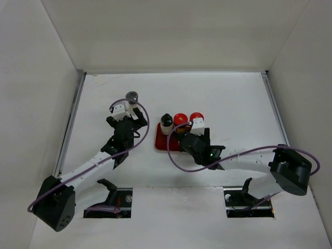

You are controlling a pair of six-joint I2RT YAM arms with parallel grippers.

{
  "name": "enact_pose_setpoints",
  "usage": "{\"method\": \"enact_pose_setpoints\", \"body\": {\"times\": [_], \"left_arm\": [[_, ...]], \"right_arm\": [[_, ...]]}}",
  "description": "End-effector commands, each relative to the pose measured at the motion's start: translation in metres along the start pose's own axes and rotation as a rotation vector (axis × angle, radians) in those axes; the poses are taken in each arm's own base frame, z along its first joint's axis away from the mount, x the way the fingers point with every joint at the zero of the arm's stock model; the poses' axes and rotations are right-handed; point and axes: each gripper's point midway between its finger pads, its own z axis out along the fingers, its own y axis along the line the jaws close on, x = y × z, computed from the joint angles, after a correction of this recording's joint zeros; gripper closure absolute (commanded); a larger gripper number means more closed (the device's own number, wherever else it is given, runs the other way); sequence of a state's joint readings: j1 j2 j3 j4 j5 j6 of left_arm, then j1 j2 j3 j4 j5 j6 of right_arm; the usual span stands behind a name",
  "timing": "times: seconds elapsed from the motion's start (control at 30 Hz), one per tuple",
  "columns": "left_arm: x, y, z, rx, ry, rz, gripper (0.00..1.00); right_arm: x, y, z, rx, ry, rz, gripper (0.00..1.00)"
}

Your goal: Organize the condiment bottles

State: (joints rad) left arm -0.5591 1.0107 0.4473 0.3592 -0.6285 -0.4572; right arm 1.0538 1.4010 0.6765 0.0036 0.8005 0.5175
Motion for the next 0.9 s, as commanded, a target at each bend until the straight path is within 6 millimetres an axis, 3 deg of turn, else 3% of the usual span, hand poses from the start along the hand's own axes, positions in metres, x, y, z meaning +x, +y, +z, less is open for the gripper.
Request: {"method": "enact_pose_setpoints", "body": {"times": [0.0, 0.07, 0.33, 0.5, 0.6, 0.7, 0.83, 0.87], "left_arm": [[-0.021, -0.003, 0.012, -0.035, -0.023, -0.023, 0.05], [-0.025, 0.002, 0.023, -0.075, -0.001, -0.005, 0.04], [-0.025, -0.004, 0.087, -0.125, 0.103, 0.047, 0.05], [-0.012, 0.003, 0.137, -0.183, 0.189, 0.089, 0.06], [-0.007, 0.005, 0.157, -0.202, 0.206, 0.097, 0.09], [-0.006, 0.003, 0.168, -0.205, 0.213, 0.113, 0.2], [-0.007, 0.002, 0.154, -0.204, 0.204, 0.112, 0.57], [-0.011, 0.002, 0.148, -0.204, 0.189, 0.106, 0.61]], "right_arm": [[-0.048, 0.015, -0.006, -0.01, -0.131, 0.104, 0.07], [-0.056, 0.011, -0.015, -0.022, -0.152, 0.127, 0.0], [-0.081, -0.012, -0.058, -0.115, -0.227, 0.215, 0.0], [-0.084, -0.016, -0.068, -0.167, -0.258, 0.249, 0.0], [-0.082, -0.015, -0.068, -0.178, -0.261, 0.242, 0.0], [-0.079, -0.014, -0.066, -0.189, -0.26, 0.238, 0.0], [-0.077, -0.02, -0.062, -0.178, -0.266, 0.25, 0.0], [-0.077, -0.02, -0.061, -0.18, -0.266, 0.251, 0.0]]}}
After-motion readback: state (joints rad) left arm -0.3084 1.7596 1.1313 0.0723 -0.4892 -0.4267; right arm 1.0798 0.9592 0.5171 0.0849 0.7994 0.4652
